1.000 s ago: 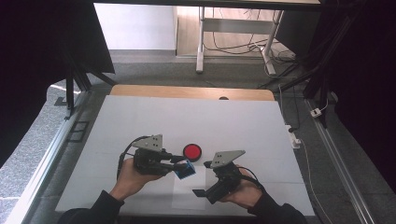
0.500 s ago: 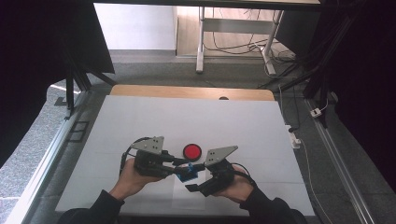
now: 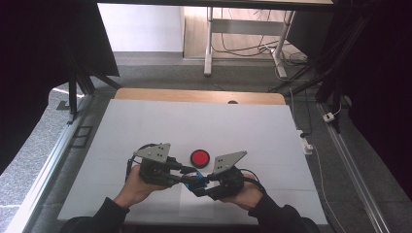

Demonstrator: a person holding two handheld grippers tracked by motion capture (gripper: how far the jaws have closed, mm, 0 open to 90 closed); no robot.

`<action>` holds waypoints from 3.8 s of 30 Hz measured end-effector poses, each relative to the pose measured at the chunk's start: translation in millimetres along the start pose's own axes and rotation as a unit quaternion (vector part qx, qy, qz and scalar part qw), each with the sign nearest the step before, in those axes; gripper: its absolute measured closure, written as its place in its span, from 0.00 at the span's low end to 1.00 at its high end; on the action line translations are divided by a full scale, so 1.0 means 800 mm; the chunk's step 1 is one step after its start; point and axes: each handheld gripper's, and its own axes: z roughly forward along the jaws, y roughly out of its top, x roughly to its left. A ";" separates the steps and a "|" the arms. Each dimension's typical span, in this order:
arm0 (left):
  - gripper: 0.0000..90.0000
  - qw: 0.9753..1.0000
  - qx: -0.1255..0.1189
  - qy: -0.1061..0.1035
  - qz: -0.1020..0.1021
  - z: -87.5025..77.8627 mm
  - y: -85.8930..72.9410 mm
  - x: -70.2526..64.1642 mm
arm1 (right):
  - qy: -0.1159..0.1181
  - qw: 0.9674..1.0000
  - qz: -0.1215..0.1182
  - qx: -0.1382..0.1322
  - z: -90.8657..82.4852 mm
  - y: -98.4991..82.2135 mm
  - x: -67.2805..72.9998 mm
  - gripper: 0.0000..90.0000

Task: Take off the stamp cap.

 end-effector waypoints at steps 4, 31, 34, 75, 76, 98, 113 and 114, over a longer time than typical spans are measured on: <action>0.78 1.000 -0.008 -0.006 0.006 -0.001 -0.001 0.001 | 0.008 1.000 0.001 -0.005 -0.001 0.000 0.000 0.72; 0.79 0.999 -0.034 -0.015 0.002 -0.016 0.000 0.003 | 0.021 1.000 0.000 0.016 -0.006 0.004 0.003 0.77; 0.78 1.000 -0.028 -0.010 0.000 -0.016 0.000 0.002 | 0.012 1.000 -0.005 0.014 -0.007 0.003 0.003 0.77; 0.78 0.987 0.052 0.136 -0.064 -0.019 -0.008 0.005 | -0.129 0.992 -0.004 0.005 -0.052 -0.028 0.003 0.76; 0.78 0.987 0.053 0.137 -0.065 -0.019 -0.009 0.006 | -0.142 0.990 0.000 0.000 -0.055 -0.031 0.004 0.76; 0.78 0.983 0.054 0.158 -0.074 -0.023 -0.010 0.007 | -0.196 0.978 0.066 -0.017 -0.105 -0.056 0.007 0.76; 0.78 0.982 0.049 0.165 -0.079 -0.028 -0.009 0.009 | -0.253 0.962 0.104 -0.008 -0.141 -0.085 0.012 0.76; 0.78 0.982 0.049 0.165 -0.079 -0.028 -0.009 0.009 | -0.254 0.961 0.106 -0.011 -0.143 -0.087 0.013 0.76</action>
